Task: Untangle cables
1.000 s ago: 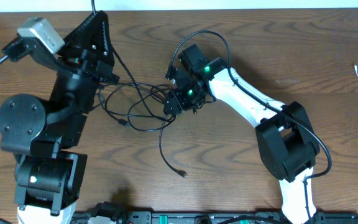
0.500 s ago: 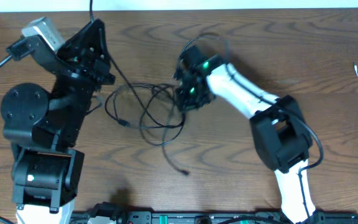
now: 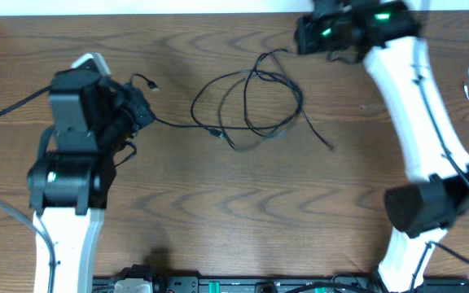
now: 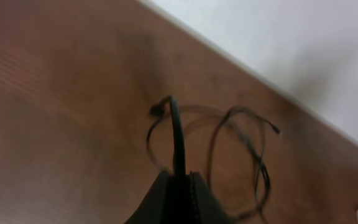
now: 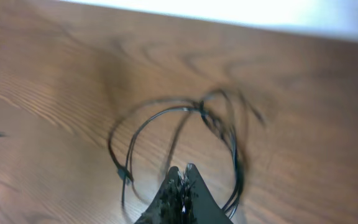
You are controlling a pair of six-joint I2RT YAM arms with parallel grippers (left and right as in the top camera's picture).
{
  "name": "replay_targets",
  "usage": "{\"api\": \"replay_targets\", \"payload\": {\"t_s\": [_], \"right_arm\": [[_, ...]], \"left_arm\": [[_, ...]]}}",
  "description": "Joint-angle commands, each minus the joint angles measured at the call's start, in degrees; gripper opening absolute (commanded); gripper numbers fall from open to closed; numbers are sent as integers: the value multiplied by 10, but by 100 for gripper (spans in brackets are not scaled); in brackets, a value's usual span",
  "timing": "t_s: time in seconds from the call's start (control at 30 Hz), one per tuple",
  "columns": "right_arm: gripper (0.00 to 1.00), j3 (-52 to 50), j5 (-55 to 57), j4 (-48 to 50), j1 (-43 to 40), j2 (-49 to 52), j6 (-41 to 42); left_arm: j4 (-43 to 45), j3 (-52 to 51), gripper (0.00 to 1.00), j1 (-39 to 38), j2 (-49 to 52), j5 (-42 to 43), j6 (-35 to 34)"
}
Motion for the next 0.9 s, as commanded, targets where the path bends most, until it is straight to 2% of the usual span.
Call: {"api": "replay_targets", "payload": {"t_s": [0.0, 0.13, 0.3, 0.43, 0.57, 0.63, 0.7, 0.83, 0.87], "right_arm": [[1, 9, -31, -13, 7, -30, -42], [2, 9, -4, -48, 12, -37, -46], [24, -6, 22, -71, 12, -7, -35], [47, -7, 27, -76, 12, 39, -35], [54, -7, 43, -72, 12, 88, -35], [55, -7, 43, -66, 12, 115, -35], [56, -7, 43, -53, 12, 143, -35], [50, -7, 43, -7, 12, 189, -50], [49, -7, 43, 7, 12, 199, -61]], "left_arm": [[-23, 3, 8, 3, 39, 27, -2], [-70, 3, 7, 3, 91, 33, 9], [-123, 1, 7, 3, 150, 33, 15], [-135, -11, 8, 1, 185, 33, 15], [-123, -23, 8, -15, 198, 33, 35], [-115, -24, 15, -25, 199, 32, 38], [-101, -24, 29, -33, 199, 33, 38], [-70, -24, 55, -50, 199, 33, 37], [-60, -24, 57, -54, 199, 33, 33]]}}
